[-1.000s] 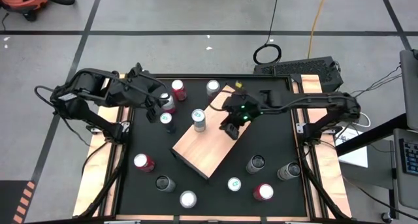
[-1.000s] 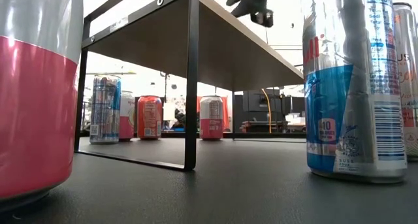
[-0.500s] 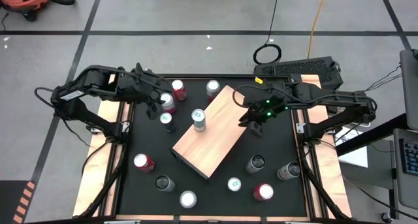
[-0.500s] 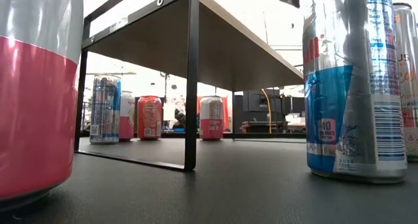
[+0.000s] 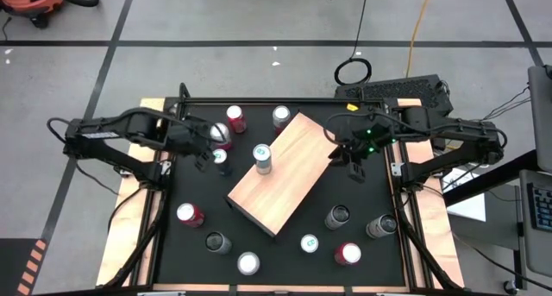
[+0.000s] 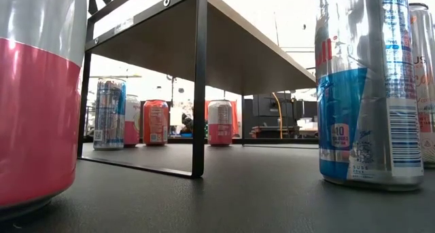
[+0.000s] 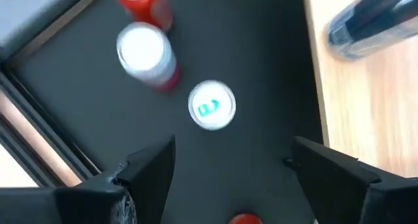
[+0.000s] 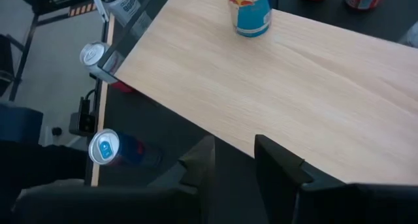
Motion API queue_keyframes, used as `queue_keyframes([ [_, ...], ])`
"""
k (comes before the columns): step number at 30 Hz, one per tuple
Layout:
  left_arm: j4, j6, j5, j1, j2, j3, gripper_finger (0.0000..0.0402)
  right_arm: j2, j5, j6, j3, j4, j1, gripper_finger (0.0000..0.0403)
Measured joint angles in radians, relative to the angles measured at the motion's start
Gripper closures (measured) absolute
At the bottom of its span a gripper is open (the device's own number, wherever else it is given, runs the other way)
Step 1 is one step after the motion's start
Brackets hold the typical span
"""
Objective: Place canned beverage on shelf
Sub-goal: Put the top blue soda can on the shelf aligned with the blue soda can
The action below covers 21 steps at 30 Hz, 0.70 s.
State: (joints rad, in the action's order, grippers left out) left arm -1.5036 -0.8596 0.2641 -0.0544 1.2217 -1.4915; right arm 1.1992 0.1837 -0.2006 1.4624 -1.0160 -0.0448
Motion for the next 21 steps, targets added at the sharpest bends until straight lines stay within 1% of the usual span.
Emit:
queue_keyframes([
  [2, 0.012, -0.031, -0.016, -0.001, 0.001, 0.03, 0.0107, 0.0, 0.001, 0.007, 0.0, 0.0, 0.0, 0.0316],
  [4, 0.043, -0.027, -0.032, -0.001, 0.001, 0.065, 0.0107, -0.001, 0.002, 0.013, 0.0, -0.006, 0.0, 0.0316],
  [7, 0.126, 0.044, -0.078, 0.004, 0.002, 0.131, 0.0107, -0.001, 0.003, 0.032, 0.0, -0.027, 0.0, 0.0316],
  [10, 0.19, 0.118, -0.172, 0.039, -0.002, 0.194, 0.0107, -0.001, 0.003, 0.036, 0.0, -0.038, 0.0, 0.0316],
  [11, 0.2, 0.139, -0.186, 0.052, -0.002, 0.209, 0.0107, -0.001, 0.003, 0.033, 0.0, -0.036, 0.0, 0.0316],
  [15, 0.247, 0.211, -0.186, 0.091, -0.002, 0.263, 0.0107, -0.001, 0.004, 0.011, 0.0, -0.037, 0.0, 0.0316],
  [19, 0.281, 0.228, -0.143, 0.128, -0.002, 0.294, 0.0107, -0.001, 0.004, -0.045, 0.0, -0.045, 0.0, 0.0316],
  [21, 0.297, 0.247, -0.142, 0.148, -0.002, 0.311, 0.0106, -0.001, 0.004, -0.072, 0.0, -0.053, 0.0, 0.0316],
])
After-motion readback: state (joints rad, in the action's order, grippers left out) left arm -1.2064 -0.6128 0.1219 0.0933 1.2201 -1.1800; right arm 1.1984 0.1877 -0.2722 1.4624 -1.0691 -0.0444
